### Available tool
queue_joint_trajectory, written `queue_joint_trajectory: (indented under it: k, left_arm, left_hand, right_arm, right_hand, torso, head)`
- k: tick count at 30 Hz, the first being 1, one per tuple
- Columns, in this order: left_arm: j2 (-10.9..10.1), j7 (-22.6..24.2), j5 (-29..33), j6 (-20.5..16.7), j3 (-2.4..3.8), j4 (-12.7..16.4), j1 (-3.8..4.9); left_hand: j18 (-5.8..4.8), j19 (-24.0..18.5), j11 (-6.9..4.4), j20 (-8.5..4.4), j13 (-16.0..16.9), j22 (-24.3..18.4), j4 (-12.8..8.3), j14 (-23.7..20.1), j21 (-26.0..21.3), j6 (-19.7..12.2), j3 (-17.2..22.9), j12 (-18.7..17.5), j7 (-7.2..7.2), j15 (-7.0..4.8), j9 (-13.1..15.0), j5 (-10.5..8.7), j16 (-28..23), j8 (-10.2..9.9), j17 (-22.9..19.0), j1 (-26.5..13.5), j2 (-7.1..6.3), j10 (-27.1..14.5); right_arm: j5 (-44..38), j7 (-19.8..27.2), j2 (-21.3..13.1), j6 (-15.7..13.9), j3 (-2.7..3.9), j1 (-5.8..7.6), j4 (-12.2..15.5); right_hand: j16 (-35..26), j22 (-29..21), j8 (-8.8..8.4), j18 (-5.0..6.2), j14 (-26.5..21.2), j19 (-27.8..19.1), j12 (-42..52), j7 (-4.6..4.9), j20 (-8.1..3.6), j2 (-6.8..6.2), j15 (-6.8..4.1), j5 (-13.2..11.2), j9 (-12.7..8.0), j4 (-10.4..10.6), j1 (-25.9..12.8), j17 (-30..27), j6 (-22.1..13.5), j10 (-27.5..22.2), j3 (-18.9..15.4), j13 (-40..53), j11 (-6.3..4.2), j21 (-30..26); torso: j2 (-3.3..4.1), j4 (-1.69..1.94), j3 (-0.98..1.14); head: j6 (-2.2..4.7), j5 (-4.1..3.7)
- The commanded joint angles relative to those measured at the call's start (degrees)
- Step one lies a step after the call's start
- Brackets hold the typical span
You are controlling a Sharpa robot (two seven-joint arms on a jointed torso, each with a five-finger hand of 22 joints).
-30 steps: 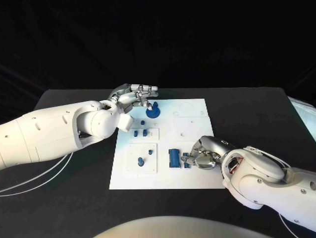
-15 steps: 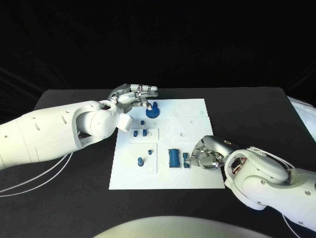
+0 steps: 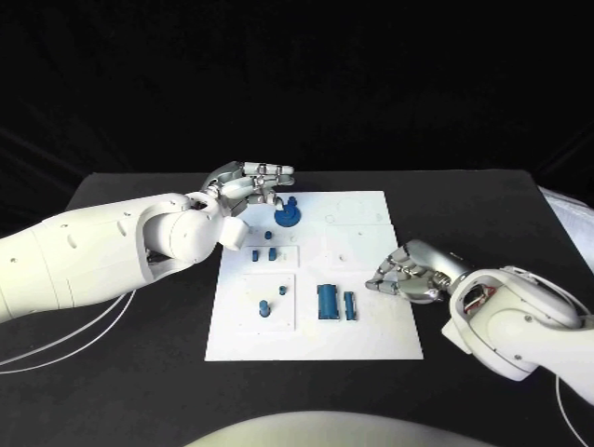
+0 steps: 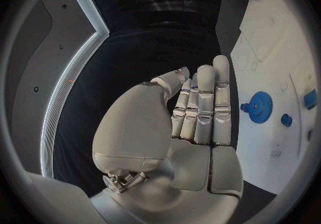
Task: Assemble the parts on the task board
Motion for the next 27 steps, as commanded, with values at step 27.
queue_joint_trajectory:
  k: [27]
  left_arm:
    - [8.87,7.95,6.04,-2.02,0.07,-17.1,-3.29]
  left_hand:
    - [0.97,-16.4,1.91,6.02,-1.36,-18.96,3.51,-10.55,-24.55,-2.35,-10.93,0.92,0.01,5.08,-0.1,-2.29,-35.76,1.93,-19.03,-4.3,1.04,-4.01]
  right_arm:
    - [70.27,42.85,15.33,16.12,0.68,7.23,-40.4]
  right_hand:
    - [-74.66,-55.38,-12.89,4.75,-19.19,-21.05,-50.46,6.09,10.38,2.23,10.35,-4.1,-8.49,-9.14,6.55,-61.56,-4.07,-17.36,9.07,-58.35,8.39,-59.94]
  torso:
    - [-7.28,-1.03,-1.91]
  head:
    - [7.66,-1.49]
